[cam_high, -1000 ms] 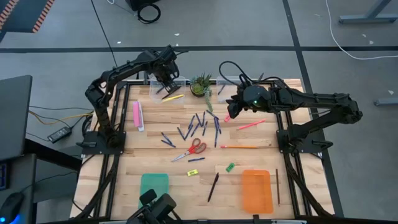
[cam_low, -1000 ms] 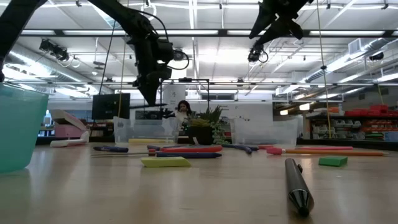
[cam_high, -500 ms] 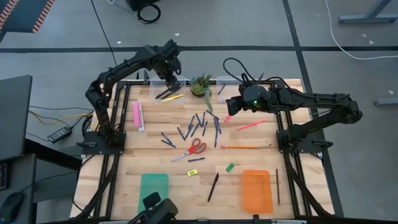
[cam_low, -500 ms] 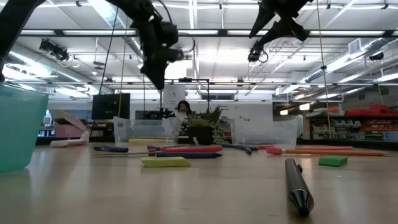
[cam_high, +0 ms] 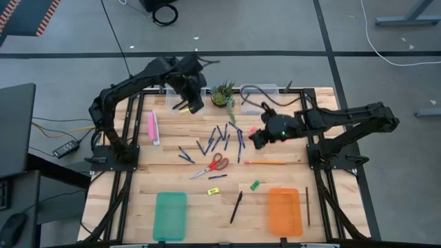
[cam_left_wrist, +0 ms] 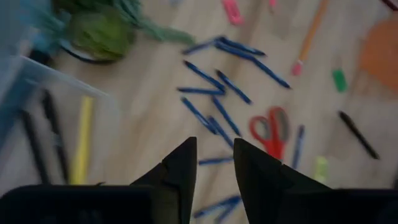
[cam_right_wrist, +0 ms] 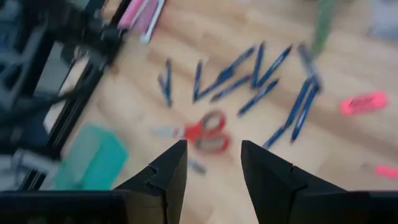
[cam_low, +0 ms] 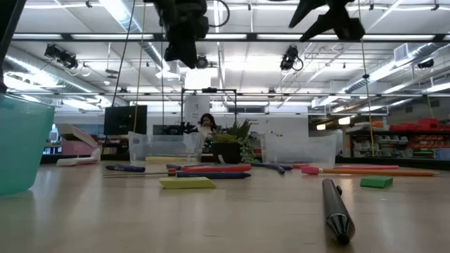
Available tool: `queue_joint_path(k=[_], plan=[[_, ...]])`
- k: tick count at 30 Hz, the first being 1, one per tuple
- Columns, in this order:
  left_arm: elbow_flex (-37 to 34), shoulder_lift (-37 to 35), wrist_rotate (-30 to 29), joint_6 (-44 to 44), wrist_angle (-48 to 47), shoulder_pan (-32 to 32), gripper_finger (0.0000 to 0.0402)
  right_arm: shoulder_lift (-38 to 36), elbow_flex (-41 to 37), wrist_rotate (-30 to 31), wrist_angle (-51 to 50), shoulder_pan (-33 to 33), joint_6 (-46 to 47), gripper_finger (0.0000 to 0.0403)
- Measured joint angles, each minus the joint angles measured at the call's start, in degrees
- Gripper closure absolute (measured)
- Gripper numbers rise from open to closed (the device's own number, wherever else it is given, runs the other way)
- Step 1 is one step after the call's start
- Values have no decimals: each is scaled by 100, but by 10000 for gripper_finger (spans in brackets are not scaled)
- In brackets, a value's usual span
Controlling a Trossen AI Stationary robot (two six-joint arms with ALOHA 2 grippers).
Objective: Sort crayons/erasers/pens/pencils in bins
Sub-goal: Put the black pen into the left transparent bin
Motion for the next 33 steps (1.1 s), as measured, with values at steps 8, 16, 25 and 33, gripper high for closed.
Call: queue_joint_path(k=[8,16,25,33], plan=[[-1,-57,33,-1636,5,-1476,290,-4,0,-820,-104,1263,253,245],[-4,-55,-1476,-4364,1233,-3358,296,-4,0,-819,-211,2101,699,245],[-4,664,-3092,-6499,2360,-4783,295,-32,0,-764,-203,2536,196,245],[-7,1753,-3045,-6038,3439,-5021,296,-79,2,-854,-211,2737,-264,245]])
